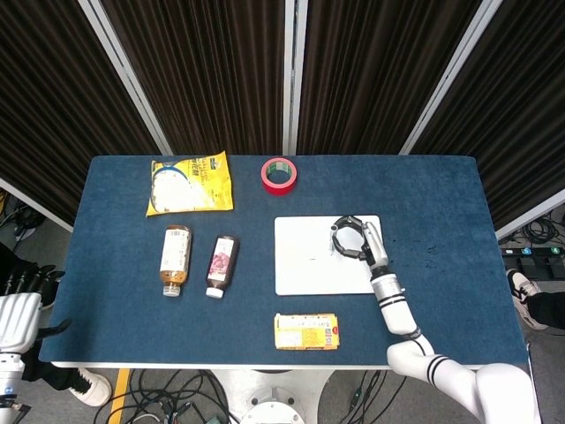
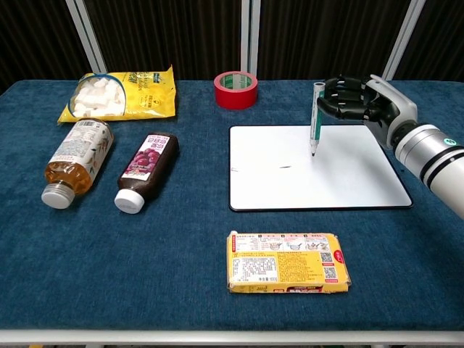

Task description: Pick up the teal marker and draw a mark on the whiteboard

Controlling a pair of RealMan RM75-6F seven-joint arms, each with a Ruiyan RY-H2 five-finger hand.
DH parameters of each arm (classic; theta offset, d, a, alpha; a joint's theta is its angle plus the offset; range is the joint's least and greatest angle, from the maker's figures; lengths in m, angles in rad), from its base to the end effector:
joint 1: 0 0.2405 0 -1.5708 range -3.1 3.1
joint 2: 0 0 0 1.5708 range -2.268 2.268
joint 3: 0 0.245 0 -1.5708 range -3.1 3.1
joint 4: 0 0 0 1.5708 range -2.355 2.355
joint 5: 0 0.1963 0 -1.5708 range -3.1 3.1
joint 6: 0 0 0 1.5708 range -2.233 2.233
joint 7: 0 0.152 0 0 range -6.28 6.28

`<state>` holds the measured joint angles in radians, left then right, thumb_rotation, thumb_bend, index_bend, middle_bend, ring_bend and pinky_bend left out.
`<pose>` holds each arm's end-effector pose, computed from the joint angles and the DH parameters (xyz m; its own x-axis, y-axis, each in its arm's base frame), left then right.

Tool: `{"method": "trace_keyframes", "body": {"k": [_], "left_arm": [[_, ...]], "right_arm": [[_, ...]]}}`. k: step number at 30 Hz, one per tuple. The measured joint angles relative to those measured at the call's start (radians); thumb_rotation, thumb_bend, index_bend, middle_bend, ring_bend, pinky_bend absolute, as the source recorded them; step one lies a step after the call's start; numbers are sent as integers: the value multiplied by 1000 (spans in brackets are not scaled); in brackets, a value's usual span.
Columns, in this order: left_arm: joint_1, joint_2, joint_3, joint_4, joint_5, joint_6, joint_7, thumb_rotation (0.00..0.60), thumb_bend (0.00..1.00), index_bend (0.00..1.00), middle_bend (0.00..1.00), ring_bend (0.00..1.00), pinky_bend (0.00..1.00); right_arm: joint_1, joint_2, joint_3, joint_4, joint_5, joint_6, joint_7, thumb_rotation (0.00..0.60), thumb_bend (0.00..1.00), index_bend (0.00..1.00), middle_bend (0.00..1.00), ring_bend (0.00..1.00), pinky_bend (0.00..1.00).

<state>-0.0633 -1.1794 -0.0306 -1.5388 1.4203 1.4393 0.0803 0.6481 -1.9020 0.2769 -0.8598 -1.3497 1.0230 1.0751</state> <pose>-0.3236 0.1763 0.1504 0.4680 0.0816 0.8800 0.8762 0.0871 -0.4741 -0.1931 -0.3642 -0.0449 -0.6709 -0.2572 0.6955 -0.7207 0.0057 -0.6932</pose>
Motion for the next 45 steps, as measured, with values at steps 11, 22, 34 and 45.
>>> {"method": "trace_keyframes", "body": {"k": [11,22,34,45], "left_arm": [[13,3,4,-1,-13,2,-4,600,90,217,133,46,0],[16,2,3,-1,-17,2,-4,600,91,217,133,46,0],[15,0,0,-2,-20,1,4,600,90,217,133,46,0],[14,0,-1,-3,-10,7,6,600,90,217,133,46,0]], "right_arm": [[67,-81,19,69,11,-63,-26,600,603,643,587,358,179],[107,-123,28,142,6,-86,-17,600,604,642,587,358,179],[74,-84,-37,80,-43,-72,1,600,602,641,587,357,179],[-28,96,-62,-161,-92,115,-104,600,601,636,585,355,176]]}}
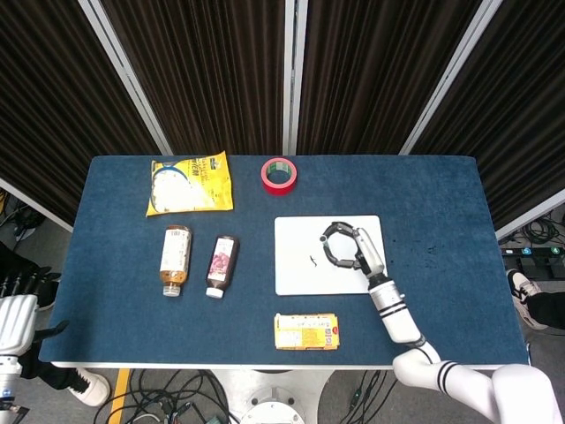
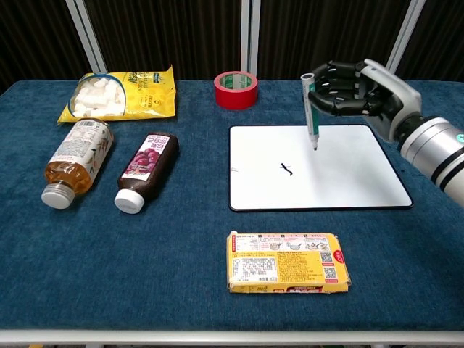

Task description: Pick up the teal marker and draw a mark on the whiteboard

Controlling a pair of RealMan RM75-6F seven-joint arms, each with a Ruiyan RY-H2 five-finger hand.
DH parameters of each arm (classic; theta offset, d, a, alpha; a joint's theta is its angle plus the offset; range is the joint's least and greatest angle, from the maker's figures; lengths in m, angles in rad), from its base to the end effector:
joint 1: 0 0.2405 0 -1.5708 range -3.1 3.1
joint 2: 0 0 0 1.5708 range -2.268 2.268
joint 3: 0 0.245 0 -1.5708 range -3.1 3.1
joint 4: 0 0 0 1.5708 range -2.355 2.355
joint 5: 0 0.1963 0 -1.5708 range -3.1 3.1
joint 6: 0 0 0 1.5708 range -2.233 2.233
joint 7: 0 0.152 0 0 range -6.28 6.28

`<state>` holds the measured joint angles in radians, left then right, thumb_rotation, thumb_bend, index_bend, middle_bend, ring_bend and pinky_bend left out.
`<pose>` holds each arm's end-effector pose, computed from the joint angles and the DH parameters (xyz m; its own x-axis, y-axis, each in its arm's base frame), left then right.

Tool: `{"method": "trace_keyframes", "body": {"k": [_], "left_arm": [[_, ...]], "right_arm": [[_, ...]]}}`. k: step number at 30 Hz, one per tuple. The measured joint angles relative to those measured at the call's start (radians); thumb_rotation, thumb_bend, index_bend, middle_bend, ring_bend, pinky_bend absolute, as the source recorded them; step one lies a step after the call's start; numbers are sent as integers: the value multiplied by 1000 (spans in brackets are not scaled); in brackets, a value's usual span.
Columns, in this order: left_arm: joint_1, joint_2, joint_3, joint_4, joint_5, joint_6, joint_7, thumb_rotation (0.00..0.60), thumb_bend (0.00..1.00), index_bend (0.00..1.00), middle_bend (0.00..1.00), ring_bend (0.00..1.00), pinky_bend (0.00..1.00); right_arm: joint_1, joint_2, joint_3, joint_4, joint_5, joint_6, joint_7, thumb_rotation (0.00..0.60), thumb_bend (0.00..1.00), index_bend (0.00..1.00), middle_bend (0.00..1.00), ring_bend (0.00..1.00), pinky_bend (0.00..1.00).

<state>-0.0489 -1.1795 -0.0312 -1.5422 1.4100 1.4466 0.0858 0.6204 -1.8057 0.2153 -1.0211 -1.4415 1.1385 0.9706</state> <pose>-0.3264 0.1717 0.1517 0.4682 0.0819 0.8798 0.8731 0.1099 -0.4749 -0.1755 -0.3455 -0.0250 -0.5654 -0.3267 0.7573 -0.7626 -0.1428 -0.6309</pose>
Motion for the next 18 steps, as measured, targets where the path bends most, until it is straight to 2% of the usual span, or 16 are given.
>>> {"method": "trace_keyframes", "body": {"k": [4,7,18], "left_arm": [[0,1,3,-3,-2,-7,-1,600,91,217,133,46,0],[-1,2,3,-6,5,-4,-1,600,91,217,133,46,0],[0,11,10,-40,10,-6,19,600,91,217,133,46,0]], "right_arm": [[-8,56,-15,18,-34,30,-121,600,595,636,585,353,156],[-9,109,-36,29,-62,34,-258,600,590,636,585,344,124],[-9,292,-126,32,-114,-42,-940,600,552,637,571,300,56]]}}
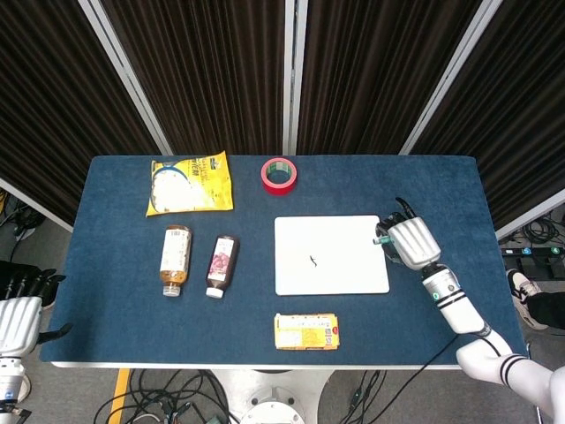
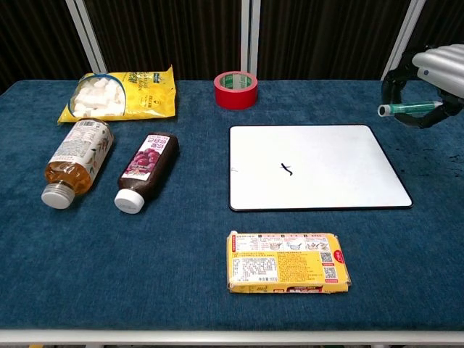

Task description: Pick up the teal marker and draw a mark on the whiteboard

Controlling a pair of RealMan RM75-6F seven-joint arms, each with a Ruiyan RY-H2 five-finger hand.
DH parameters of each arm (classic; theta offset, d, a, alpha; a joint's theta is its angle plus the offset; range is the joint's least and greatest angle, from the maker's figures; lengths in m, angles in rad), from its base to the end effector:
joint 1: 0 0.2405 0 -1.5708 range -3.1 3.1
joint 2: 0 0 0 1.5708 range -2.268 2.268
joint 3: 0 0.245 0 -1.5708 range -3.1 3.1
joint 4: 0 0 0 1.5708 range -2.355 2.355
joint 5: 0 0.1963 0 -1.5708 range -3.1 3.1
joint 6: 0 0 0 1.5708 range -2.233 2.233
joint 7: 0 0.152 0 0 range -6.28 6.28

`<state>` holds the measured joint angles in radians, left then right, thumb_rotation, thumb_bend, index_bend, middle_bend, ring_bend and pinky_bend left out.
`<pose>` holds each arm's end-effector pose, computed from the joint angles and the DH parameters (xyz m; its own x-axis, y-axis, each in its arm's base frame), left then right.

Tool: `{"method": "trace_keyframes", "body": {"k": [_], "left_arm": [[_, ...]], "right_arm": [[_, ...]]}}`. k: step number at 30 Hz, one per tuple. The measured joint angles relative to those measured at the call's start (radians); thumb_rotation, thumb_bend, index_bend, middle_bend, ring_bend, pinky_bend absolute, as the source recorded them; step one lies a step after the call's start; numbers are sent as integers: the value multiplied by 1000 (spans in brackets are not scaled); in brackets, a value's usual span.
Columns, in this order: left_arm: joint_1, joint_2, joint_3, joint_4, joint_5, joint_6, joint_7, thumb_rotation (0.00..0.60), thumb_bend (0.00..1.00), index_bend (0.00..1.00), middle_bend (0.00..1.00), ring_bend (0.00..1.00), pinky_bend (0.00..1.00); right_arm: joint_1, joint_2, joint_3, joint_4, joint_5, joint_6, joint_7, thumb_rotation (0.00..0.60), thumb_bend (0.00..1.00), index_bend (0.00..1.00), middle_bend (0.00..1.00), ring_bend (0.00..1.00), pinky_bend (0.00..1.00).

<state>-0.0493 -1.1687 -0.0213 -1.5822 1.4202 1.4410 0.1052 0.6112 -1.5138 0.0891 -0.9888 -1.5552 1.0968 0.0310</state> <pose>-0.3194 0.1695 0.1483 0.4602 0.0994 0.8822 0.8782 0.0945 -0.4688 -0.2423 -0.3582 0.0553 0.6325 -0.0280 0.7740 -0.7144 -0.4072 0.5690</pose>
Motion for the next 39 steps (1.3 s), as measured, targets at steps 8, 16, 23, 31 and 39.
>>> {"method": "trace_keyframes", "body": {"k": [8,16,23,31,39], "left_arm": [[0,4,2,-15,-6,-5,12,600,90,217,133,46,0],[2,1,2,-11,-7,-2,17,600,91,217,133,46,0],[3,-4,3,-5,-6,0,20,600,90,217,133,46,0],[-2,-4,-2,-6,6,6,12,600,91,217,133,46,0],[-7,-11,-8,-5,24,21,16,600,90,217,133,46,0]], "right_arm": [[-1,-39,-69,176,-18,-72,-88,600,533,617,546,278,51],[-7,-142,-114,355,-45,-81,-17,600,532,539,497,228,29],[-20,-175,-132,401,-40,-116,-53,600,535,128,284,54,0],[-62,-92,-103,247,-2,-57,-80,600,535,0,150,0,0],[-192,137,-44,-166,55,172,-35,600,527,80,238,43,3]]}}
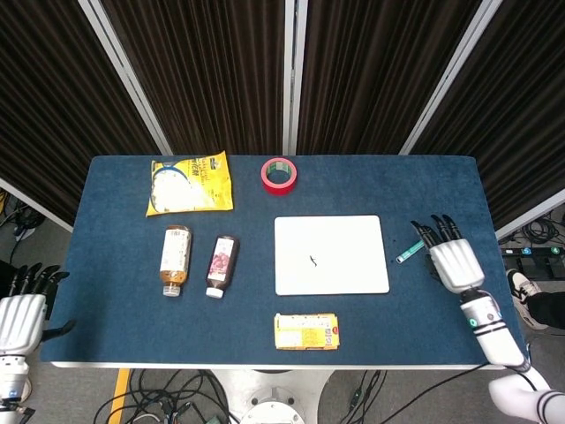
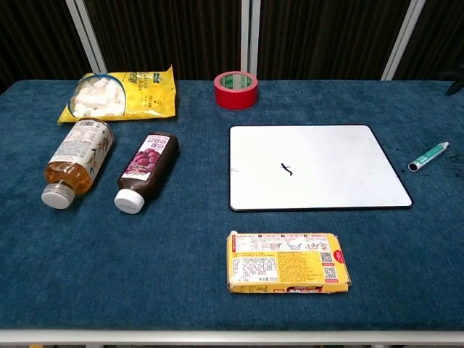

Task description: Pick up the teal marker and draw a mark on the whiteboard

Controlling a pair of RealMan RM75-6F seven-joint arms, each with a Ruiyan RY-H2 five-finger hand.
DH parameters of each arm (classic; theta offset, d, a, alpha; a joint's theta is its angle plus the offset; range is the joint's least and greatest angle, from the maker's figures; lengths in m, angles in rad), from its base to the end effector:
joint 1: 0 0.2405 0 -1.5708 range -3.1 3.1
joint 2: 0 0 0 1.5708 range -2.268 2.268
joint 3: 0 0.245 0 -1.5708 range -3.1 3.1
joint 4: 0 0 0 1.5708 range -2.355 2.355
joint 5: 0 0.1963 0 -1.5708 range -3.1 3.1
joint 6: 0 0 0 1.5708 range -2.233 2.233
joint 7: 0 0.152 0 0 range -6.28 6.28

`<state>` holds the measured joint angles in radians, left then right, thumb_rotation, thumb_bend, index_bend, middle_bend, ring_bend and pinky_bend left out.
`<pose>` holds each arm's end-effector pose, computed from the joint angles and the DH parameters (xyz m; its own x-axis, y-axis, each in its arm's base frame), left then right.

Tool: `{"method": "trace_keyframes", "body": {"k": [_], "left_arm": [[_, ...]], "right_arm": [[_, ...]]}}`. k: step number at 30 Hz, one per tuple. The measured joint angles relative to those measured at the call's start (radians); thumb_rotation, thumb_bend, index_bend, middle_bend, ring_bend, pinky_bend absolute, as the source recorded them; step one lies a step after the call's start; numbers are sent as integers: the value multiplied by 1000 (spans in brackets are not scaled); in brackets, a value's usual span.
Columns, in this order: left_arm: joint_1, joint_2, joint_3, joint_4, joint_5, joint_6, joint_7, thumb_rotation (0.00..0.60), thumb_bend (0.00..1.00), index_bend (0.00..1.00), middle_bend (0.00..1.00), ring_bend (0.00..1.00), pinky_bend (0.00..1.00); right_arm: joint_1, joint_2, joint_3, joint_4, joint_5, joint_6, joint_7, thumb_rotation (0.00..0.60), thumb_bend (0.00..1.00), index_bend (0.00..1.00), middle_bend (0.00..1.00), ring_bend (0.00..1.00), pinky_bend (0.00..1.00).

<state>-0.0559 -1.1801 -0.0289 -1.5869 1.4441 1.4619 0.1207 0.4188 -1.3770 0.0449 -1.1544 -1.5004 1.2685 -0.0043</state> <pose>-0.3113 0.1736 0.1468 0.4652 0.0677 0.8826 0.8806 0.0663 -0.4693 -0.2898 -0.2979 0.1022 0.5942 -0.0173 0.8041 -0.7809 -0.2521 0.5716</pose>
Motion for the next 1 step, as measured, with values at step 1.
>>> {"method": "trace_keyframes", "body": {"k": [1], "left_arm": [[-1,-3,0,1,4,2,-2,600,91,217,133,46,0]], "right_arm": [[-20,34,2,-53,4,26,7,600,527,83,239,43,3]]}}
